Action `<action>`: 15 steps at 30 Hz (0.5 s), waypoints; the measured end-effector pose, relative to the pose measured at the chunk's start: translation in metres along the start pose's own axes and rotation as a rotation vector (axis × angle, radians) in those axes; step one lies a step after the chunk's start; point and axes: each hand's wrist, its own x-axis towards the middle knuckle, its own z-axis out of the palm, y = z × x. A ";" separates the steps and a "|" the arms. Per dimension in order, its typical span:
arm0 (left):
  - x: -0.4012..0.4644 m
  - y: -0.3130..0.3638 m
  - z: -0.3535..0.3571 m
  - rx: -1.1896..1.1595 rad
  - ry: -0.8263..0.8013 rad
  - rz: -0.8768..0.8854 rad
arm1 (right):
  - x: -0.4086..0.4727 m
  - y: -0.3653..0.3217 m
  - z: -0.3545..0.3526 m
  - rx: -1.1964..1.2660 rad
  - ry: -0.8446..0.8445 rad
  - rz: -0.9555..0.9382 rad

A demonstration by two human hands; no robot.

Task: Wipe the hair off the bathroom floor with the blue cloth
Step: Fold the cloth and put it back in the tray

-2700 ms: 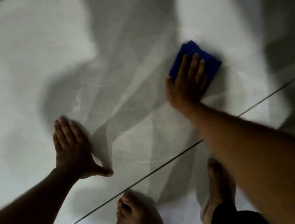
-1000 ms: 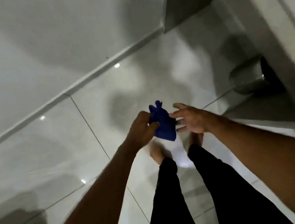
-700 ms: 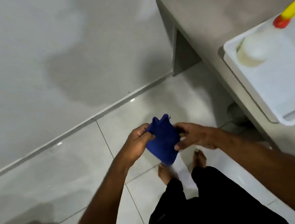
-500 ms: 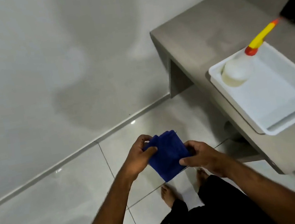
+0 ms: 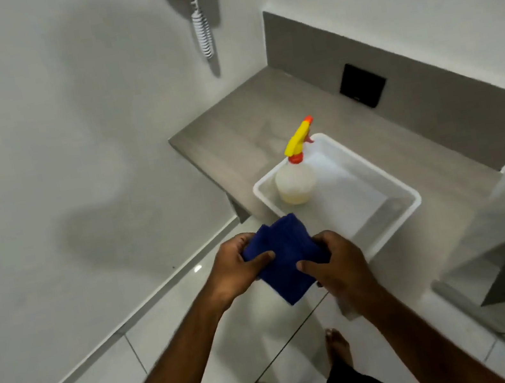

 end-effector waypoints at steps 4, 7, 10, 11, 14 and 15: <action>0.045 0.032 0.056 0.234 -0.132 0.062 | 0.023 0.019 -0.065 -0.127 0.125 -0.004; 0.081 0.044 0.093 0.467 -0.149 0.155 | 0.048 0.031 -0.090 -0.300 0.138 -0.010; 0.107 0.048 0.115 0.673 -0.157 0.186 | 0.074 0.039 -0.097 -0.513 0.127 0.001; 0.113 0.047 0.119 0.759 -0.156 0.179 | 0.082 0.043 -0.098 -0.564 0.112 -0.001; 0.125 0.044 0.125 1.034 -0.194 0.169 | 0.102 0.054 -0.093 -0.776 0.007 -0.051; 0.125 0.042 0.126 1.122 -0.226 0.176 | 0.105 0.058 -0.089 -0.864 -0.037 -0.077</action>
